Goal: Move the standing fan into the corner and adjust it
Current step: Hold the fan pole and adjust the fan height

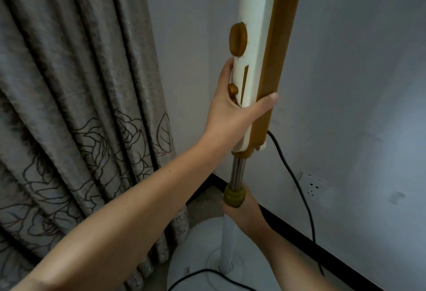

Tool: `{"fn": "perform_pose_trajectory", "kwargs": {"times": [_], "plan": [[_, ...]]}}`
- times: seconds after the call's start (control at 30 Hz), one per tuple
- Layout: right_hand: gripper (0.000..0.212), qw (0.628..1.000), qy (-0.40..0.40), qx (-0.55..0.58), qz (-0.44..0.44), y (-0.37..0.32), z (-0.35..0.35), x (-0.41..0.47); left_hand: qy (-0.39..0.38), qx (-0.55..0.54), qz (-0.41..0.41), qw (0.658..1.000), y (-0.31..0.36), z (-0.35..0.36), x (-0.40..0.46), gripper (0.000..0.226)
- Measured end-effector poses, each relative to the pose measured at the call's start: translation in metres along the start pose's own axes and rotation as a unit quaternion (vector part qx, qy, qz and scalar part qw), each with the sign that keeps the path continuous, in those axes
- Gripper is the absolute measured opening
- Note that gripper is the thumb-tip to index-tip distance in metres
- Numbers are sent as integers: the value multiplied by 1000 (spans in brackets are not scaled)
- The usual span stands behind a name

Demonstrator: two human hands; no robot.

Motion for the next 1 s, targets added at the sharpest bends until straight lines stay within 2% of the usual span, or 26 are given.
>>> {"fn": "perform_pose_trajectory", "kwargs": {"times": [0.17,0.47,0.7,0.8,0.87,1.0], "plan": [[31,1000,6,11,-3,0,2,1,31,9,1,999,11,-5,2,68],[30,999,-36,25,18,-5,3,-2,25,29,6,999,24,-11,16,82],[31,1000,-14,19,7,-5,5,-6,23,43,28,998,34,-11,16,76],[32,1000,-4,14,11,-9,3,-6,18,48,34,998,36,-11,15,80],[31,1000,-18,17,19,-12,2,-6,9,45,32,998,37,-12,17,86],[31,994,-101,24,24,-22,-1,-11,10,43,27,999,35,-15,18,90]]}}
Point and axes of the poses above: each hand's wrist, its own x-axis towards the middle knuckle, its own z-axis out of the palm, y = z × x, the point moved 5 cm from there along x, towards the middle knuckle, and after that the axes turned 10 degrees about x, right-handed, at the moved point
